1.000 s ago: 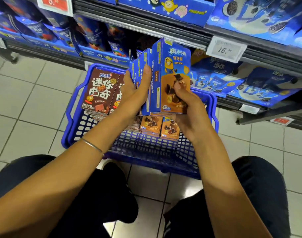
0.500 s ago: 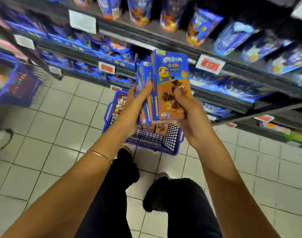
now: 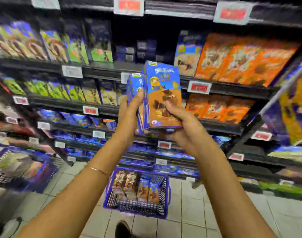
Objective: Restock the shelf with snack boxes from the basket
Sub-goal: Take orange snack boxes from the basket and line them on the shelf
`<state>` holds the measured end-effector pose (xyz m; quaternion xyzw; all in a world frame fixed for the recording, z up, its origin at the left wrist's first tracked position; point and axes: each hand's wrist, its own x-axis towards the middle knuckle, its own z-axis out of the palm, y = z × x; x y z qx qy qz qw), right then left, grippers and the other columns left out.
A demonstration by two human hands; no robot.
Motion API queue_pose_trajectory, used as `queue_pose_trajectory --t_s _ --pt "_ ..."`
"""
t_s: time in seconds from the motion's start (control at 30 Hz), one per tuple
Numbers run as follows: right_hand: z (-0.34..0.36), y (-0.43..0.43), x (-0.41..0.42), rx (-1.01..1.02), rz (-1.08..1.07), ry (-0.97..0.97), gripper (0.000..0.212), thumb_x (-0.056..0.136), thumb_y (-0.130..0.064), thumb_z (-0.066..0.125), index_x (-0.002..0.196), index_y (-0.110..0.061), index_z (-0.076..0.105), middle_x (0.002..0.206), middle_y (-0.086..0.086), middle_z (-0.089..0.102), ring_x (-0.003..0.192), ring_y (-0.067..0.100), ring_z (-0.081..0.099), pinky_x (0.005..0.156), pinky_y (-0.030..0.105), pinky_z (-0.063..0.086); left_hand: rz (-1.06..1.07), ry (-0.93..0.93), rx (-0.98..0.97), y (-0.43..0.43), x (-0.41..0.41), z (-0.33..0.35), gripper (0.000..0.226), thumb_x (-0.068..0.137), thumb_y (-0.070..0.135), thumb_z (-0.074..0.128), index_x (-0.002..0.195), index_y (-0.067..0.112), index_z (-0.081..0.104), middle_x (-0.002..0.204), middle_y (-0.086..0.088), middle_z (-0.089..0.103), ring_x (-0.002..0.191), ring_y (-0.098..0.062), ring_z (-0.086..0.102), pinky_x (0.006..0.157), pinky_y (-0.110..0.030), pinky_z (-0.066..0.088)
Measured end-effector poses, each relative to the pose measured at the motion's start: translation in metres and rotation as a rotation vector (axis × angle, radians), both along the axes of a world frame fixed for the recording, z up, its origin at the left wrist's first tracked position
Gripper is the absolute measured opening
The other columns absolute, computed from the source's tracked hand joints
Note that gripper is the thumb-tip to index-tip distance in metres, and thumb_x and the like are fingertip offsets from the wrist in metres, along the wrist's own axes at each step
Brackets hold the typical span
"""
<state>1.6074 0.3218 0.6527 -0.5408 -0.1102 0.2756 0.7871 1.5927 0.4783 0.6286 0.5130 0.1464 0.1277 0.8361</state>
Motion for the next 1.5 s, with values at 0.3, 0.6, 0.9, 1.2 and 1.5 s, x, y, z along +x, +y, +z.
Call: queue_pose_trajectory --t_s 0.3,0.6,0.9,1.2,1.5 --pt "0.119 -0.012 0.01 -0.02 -0.066 -0.334 0.017 0.089 -0.043 0.068 0.102 -0.033 0.066 0.091 -0.009 0.072 0.082 0.013 0.073 0.065 0.031 0.057 -0.048 -0.227 0.089 0.0 0.005 0.134 0.096 0.073 0.045 0.077 0.153 0.003 0.044 0.146 -0.026 0.061 0.133 -0.049 0.06 0.113 -0.069 0.045" --pt "0.172 0.04 0.044 0.014 -0.109 -0.478 0.016 0.093 -0.033 0.068 0.106 -0.024 0.071 0.092 -0.005 0.077 0.09 0.015 0.074 0.082 0.036 0.059 -0.064 -0.36 0.078 0.059 0.041 0.193 0.087 0.077 0.037 0.07 0.153 0.0 0.045 0.146 -0.031 0.059 0.132 -0.051 0.059 0.111 -0.067 0.047" --pt "0.2 0.09 0.116 0.081 -0.327 -0.45 0.016 0.084 -0.033 0.074 0.072 -0.024 0.07 0.088 0.003 0.072 0.082 0.017 0.071 0.079 0.036 0.054 -0.043 -0.488 0.165 0.16 0.089 0.235 0.026 0.097 0.029 0.061 0.11 0.009 0.072 0.094 -0.01 0.081 0.078 -0.023 0.078 0.066 -0.041 0.066" --pt "0.212 0.145 0.208 -0.234 -0.702 -0.684 0.017 0.079 -0.023 0.082 0.088 -0.023 0.068 0.088 0.0 0.078 0.076 0.008 0.074 0.065 0.024 0.056 -0.133 -0.553 0.198 0.231 0.125 0.246 0.032 0.083 0.044 0.068 0.102 0.022 0.082 0.102 -0.008 0.082 0.089 -0.026 0.08 0.082 -0.043 0.065" --pt "0.215 0.189 0.285 -0.932 -0.675 -0.807 0.059 0.084 -0.056 0.071 0.112 -0.008 0.05 0.114 0.012 0.062 0.102 0.033 0.062 0.075 0.039 0.05 -0.162 -0.6 0.204 0.244 0.144 0.248 0.038 0.078 0.047 0.07 0.105 0.022 0.081 0.112 -0.008 0.081 0.095 -0.027 0.079 0.085 -0.044 0.065"
